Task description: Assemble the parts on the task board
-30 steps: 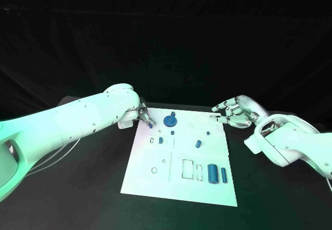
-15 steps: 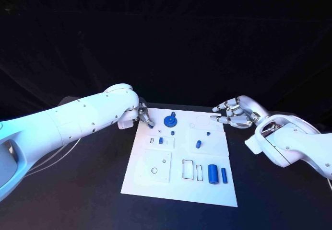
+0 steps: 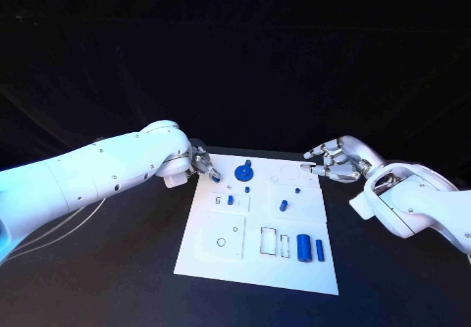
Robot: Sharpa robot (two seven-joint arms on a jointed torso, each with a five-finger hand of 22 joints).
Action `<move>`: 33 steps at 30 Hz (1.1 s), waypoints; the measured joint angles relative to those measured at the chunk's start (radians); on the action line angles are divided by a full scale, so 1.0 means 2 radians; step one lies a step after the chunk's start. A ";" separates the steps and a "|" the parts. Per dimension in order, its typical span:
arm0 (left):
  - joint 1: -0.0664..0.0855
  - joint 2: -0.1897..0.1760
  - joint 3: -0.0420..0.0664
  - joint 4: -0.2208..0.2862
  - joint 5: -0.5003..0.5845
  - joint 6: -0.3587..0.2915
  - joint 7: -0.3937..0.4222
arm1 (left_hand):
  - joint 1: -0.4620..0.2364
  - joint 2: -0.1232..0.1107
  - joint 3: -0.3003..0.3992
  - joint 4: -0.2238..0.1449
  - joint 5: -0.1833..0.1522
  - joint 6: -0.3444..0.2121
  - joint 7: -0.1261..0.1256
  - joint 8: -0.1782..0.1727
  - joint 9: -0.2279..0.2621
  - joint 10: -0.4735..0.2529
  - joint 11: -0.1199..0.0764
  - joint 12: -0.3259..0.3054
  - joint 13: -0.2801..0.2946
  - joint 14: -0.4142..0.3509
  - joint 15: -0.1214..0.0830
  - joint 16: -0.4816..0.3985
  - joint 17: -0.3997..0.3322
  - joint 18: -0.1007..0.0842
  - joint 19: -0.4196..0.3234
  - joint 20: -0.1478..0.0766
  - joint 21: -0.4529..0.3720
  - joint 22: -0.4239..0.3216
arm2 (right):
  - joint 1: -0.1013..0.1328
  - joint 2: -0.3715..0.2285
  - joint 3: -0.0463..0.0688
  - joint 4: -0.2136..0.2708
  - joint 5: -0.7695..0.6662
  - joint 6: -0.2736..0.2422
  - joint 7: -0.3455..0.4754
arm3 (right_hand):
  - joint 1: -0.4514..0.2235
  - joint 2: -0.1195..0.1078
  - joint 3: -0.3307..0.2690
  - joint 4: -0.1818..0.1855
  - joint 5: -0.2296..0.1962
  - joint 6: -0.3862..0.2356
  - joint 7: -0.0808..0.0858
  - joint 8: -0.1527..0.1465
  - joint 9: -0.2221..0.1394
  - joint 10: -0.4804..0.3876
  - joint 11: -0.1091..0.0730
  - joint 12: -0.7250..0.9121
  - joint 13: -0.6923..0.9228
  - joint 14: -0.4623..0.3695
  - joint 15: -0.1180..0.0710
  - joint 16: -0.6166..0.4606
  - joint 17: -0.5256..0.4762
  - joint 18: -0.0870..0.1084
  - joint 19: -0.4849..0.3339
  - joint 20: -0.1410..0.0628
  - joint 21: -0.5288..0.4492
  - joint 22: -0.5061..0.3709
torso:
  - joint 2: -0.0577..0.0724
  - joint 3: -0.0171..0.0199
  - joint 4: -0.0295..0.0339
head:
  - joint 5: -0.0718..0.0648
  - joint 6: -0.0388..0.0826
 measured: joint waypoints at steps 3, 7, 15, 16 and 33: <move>0.000 -0.012 0.000 0.023 0.005 -0.014 0.000 | -0.007 -0.007 0.011 -0.005 0.000 0.000 0.000 0.004 0.001 0.002 -0.002 0.000 -0.003 0.000 0.000 0.000 0.000 0.000 0.001 -0.001 0.000 0.003 | 0.000 0.000 0.000 0.000 0.000 0.000 0.000 | 0.000 0.000 0.000 0.000 0.000 0.000 0.000 0.000 0.000 0.000 0.000 0.000 0.000 0.000 0.000 0.000 0.000 0.000 0.000 0.000 0.000 0.000 | -0.001 0.0006 0.0007 | 0.001 -0.001; 0.000 -0.024 0.000 0.046 0.005 -0.029 0.000 | -0.013 -0.009 0.020 -0.011 0.000 0.003 -0.003 0.004 0.003 0.005 -0.002 0.000 -0.003 0.000 0.000 0.000 0.000 0.000 0.002 -0.002 0.003 0.005 | 0.000 0.000 0.000 -0.001 0.000 0.000 0.000 | 0.000 0.000 0.000 0.000 0.000 0.000 0.000 0.000 0.000 0.000 0.000 0.000 0.000 0.000 0.000 0.000 0.000 0.000 0.000 0.000 0.000 0.000 | -0.002 0.0012 0.0015 | 0.001 -0.003; -0.012 -0.045 -0.002 0.077 -0.008 -0.050 0.001 | -0.018 -0.014 0.025 -0.013 -0.001 0.005 -0.002 0.008 0.005 0.006 -0.003 -0.003 -0.006 -0.002 -0.002 0.000 0.000 0.000 0.003 -0.003 0.004 0.008 | 0.000 -0.001 0.000 -0.001 0.000 0.000 0.000 | 0.000 0.000 -0.001 0.001 0.000 0.000 0.000 0.002 0.000 0.000 0.000 0.000 0.000 0.000 0.000 0.000 0.000 0.000 0.000 0.000 0.000 0.000 | -0.003 0.0014 0.0026 | 0.003 -0.006; -0.015 -0.047 -0.003 0.080 -0.010 -0.052 0.001 | -0.018 -0.014 0.026 -0.013 -0.001 0.005 -0.002 0.008 0.005 0.007 -0.003 -0.003 -0.007 -0.002 -0.002 0.000 0.000 0.000 0.004 -0.004 0.004 0.008 | 0.000 -0.001 0.000 -0.001 0.000 0.000 -0.001 | 0.000 0.000 -0.001 0.001 0.000 0.000 0.000 0.002 0.000 0.000 0.000 0.000 0.000 0.000 0.000 0.000 0.000 0.000 0.000 0.000 0.000 0.000 | -0.003 0.0014 0.0028 | 0.003 -0.006; -0.046 -0.051 -0.005 0.103 -0.064 -0.066 0.002 | -0.034 -0.023 0.053 -0.026 -0.003 0.008 -0.005 0.013 0.008 0.008 -0.003 -0.044 -0.052 0.000 -0.004 0.000 0.000 0.000 0.004 -0.004 0.004 0.006 | 0.000 -0.001 -0.001 -0.001 0.001 0.000 -0.001 | -0.002 0.002 -0.003 0.003 0.002 0.000 0.000 0.002 0.000 0.000 0.000 0.000 0.000 0.000 0.000 0.000 0.000 0.000 0.000 0.000 0.000 0.000 | -0.002 0.0010 0.0033 | 0.005 -0.012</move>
